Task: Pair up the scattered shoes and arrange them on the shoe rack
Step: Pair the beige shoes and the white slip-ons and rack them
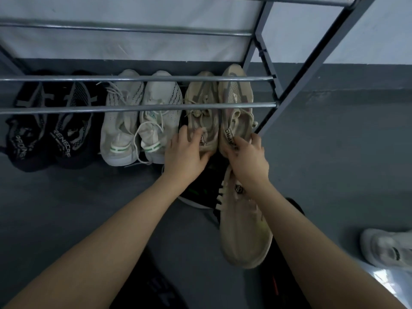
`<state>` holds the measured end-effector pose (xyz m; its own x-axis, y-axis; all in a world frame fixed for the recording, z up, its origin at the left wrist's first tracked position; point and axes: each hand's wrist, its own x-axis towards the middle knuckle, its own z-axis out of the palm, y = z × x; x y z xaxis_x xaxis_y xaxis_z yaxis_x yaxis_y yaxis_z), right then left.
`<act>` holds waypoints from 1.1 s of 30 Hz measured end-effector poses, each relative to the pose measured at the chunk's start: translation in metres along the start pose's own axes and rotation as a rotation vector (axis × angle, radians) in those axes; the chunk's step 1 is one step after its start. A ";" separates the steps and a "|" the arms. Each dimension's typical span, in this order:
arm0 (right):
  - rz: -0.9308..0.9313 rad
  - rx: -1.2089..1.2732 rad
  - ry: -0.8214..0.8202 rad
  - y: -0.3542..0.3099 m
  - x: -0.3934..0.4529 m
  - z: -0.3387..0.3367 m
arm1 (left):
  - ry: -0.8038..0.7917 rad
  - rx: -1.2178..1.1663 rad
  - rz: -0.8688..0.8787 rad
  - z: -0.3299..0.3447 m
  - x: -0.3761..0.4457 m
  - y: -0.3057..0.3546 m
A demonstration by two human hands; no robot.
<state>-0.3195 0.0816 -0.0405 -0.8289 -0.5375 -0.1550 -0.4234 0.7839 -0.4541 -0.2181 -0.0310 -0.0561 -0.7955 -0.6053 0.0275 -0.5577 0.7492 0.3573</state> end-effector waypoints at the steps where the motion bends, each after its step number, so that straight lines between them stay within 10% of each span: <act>1: -0.016 0.025 0.006 0.003 -0.004 -0.003 | 0.002 0.009 0.029 -0.002 -0.006 -0.001; 17: 0.019 0.150 -0.033 0.066 -0.124 -0.008 | -0.291 -0.301 -0.096 0.007 -0.130 0.051; 33: -0.208 -0.048 0.105 0.083 -0.183 -0.014 | 0.047 -0.416 0.032 -0.017 -0.168 0.056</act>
<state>-0.2079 0.2497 -0.0372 -0.7544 -0.6557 0.0310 -0.6040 0.6748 -0.4240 -0.1117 0.1085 -0.0252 -0.7940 -0.6022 0.0834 -0.3822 0.6011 0.7019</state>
